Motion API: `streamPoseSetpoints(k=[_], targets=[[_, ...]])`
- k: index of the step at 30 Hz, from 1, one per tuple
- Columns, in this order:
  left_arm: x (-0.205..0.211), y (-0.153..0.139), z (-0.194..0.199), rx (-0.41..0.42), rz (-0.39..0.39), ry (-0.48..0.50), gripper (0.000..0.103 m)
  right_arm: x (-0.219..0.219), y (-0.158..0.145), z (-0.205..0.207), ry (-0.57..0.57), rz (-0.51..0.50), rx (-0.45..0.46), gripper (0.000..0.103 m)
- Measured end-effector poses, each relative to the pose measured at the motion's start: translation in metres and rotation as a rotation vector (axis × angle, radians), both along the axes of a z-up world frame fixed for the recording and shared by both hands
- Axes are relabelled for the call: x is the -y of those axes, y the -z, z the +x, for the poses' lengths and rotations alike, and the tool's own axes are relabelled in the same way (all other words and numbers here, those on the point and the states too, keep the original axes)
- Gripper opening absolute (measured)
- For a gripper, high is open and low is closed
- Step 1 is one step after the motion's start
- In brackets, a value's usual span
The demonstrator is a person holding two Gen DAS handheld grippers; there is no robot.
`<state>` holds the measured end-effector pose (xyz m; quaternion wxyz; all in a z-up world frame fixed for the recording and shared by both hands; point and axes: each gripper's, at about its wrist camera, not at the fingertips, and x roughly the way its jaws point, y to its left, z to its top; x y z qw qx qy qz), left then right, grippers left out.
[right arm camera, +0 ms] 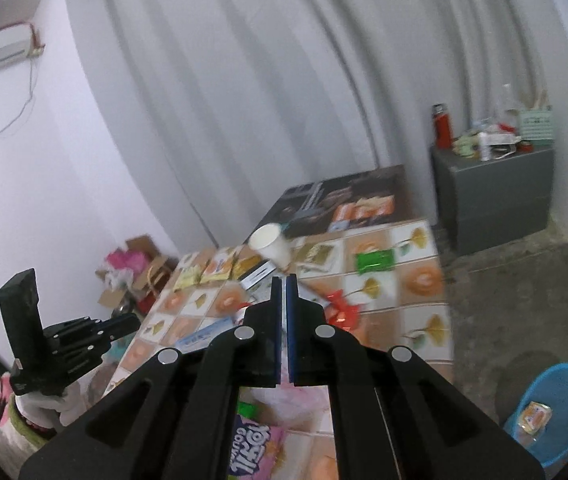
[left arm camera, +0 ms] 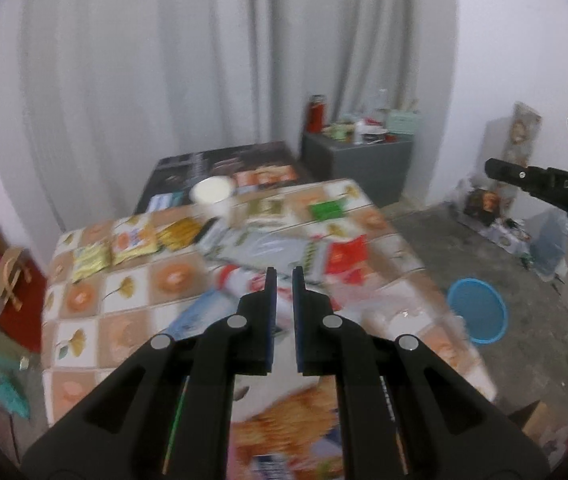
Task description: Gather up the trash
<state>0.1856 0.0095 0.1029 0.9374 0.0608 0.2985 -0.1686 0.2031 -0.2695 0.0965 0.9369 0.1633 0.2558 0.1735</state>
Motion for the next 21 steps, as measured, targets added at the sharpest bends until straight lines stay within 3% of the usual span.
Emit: streamPoseSetpoints(k=[5, 9, 13, 15, 17, 21], targets=[[0.056, -0.011, -0.007, -0.005, -0.022, 0.107, 0.006, 0.052, 0.008, -0.038, 0.071, 0.018, -0.042, 0.002], [0.084, -0.007, -0.013, -0.014, -0.015, 0.149, 0.006, 0.07, 0.034, -0.054, 0.082, 0.014, -0.115, 0.003], [0.071, 0.001, -0.011, -0.061, -0.041, 0.127, 0.006, 0.064, 0.062, -0.055, 0.046, 0.004, -0.151, 0.005], [0.051, 0.007, -0.007, -0.097, -0.064, 0.114, 0.014, 0.053, 0.078, -0.048, 0.006, 0.003, -0.165, 0.012], [0.031, 0.016, -0.007, -0.127, -0.076, 0.1, 0.032, 0.04, 0.089, -0.044, -0.024, -0.014, -0.169, 0.034], [0.009, 0.04, -0.009, -0.156, -0.001, 0.094, 0.05, 0.004, 0.106, -0.034, -0.1, -0.111, -0.154, 0.045]])
